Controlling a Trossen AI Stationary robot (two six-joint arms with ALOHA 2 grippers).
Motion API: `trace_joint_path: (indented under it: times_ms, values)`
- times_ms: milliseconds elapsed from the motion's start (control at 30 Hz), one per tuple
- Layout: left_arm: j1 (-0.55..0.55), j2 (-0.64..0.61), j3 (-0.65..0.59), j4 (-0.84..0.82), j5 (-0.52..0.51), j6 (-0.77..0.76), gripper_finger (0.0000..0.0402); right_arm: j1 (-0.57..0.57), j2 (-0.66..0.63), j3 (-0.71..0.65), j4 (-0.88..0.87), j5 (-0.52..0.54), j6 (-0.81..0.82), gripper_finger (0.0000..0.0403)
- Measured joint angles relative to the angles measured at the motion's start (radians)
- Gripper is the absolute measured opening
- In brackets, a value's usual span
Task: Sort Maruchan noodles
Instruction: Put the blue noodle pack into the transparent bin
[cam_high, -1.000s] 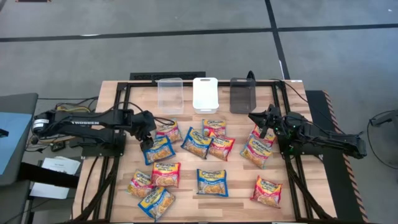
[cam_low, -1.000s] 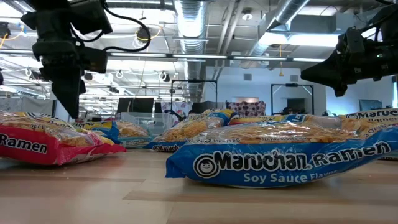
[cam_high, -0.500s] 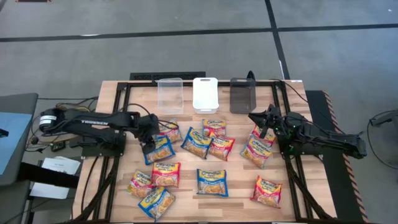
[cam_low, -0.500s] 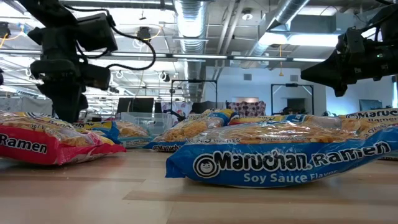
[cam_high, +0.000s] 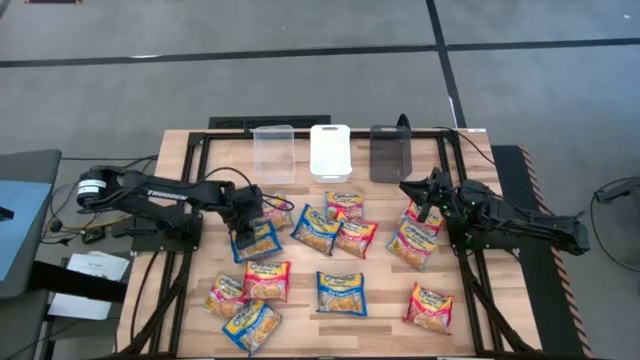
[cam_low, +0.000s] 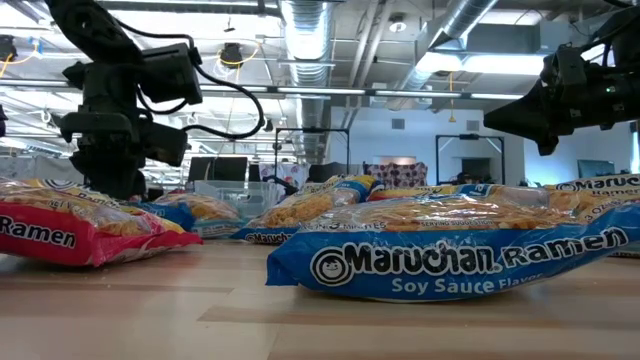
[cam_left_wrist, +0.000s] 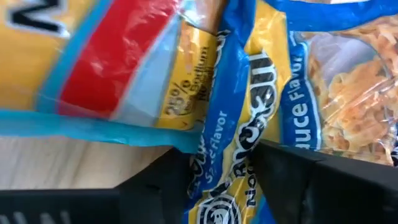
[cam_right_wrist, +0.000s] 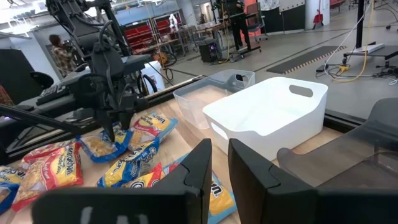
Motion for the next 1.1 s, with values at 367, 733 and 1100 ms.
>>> trace_joint_path:
  times_ms: [367,733,1100]
  values:
    - [-0.001,0.005,-0.004,0.004,0.053,0.000,0.0027,0.000,0.000,0.000,0.000,0.000,0.000,0.0081]
    - [-0.002,0.006,0.066,-0.020,0.052,0.023,0.0000,0.000,0.000,0.000,0.000,0.000,0.000,0.0081]
    - [-0.014,0.005,0.188,-0.155,0.003,0.079,0.0000,0.000,0.000,0.000,0.000,0.000,0.000,0.0081]
